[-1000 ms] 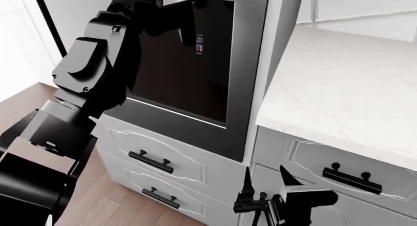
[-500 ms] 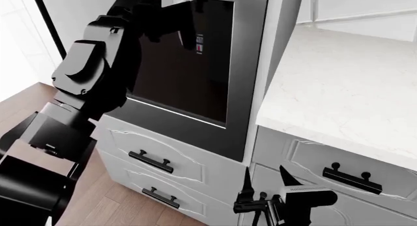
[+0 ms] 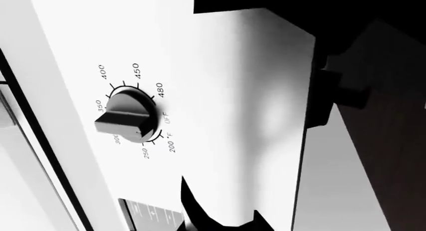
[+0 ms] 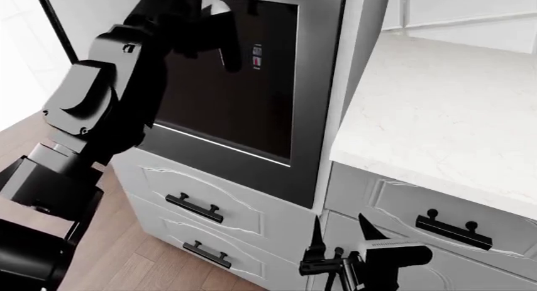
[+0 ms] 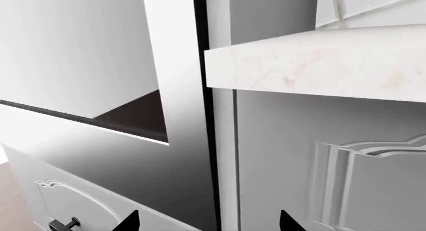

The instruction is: Open the oven door

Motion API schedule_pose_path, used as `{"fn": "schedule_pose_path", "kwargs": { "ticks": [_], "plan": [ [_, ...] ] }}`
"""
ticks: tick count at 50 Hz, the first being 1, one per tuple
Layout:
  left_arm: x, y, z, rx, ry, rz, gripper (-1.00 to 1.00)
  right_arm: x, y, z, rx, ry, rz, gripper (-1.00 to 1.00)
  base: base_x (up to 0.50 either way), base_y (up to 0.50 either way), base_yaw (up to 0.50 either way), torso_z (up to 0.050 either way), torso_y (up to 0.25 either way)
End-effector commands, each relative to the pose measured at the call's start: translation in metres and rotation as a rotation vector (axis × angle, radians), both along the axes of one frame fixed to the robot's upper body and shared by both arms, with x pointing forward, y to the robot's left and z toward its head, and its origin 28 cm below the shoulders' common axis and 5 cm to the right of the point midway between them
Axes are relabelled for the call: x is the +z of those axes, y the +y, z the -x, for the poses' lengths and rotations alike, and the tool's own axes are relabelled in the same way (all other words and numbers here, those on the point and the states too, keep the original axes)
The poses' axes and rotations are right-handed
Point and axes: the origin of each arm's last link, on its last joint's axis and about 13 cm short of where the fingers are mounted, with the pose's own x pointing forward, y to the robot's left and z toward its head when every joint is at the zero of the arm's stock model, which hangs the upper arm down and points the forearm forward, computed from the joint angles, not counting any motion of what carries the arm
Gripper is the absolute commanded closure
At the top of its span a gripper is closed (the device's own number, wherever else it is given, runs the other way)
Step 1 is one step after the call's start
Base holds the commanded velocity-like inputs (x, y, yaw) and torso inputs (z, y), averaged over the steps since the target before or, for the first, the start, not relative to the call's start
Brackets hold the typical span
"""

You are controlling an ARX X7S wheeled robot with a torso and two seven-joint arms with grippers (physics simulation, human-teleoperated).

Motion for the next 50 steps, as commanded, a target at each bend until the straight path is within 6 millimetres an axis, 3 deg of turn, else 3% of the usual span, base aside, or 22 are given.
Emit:
{"fn": "schedule_pose_path", "kwargs": {
  "ticks": [1, 24, 50],
  "plan": [
    [0.020, -0.006, 0.017, -0.081, -0.168, -0.044, 1.00, -0.001, 0.000, 0.000, -0.001, 0.003, 0.002, -1.00, 0.00, 0.00, 0.00, 0.000, 0.000],
    [0.008, -0.002, 0.031, -0.135, -0.217, -0.066, 1.00, -0.001, 0.000, 0.000, -0.007, 0.003, 0.004, -1.00, 0.00, 0.00, 0.00, 0.001, 0.004],
    [-0.006, 0.001, 0.060, -0.186, -0.281, -0.053, 1.00, -0.001, 0.001, 0.001, -0.006, 0.004, 0.009, -1.00, 0.00, 0.00, 0.00, 0.001, 0.003]
  ]
}}
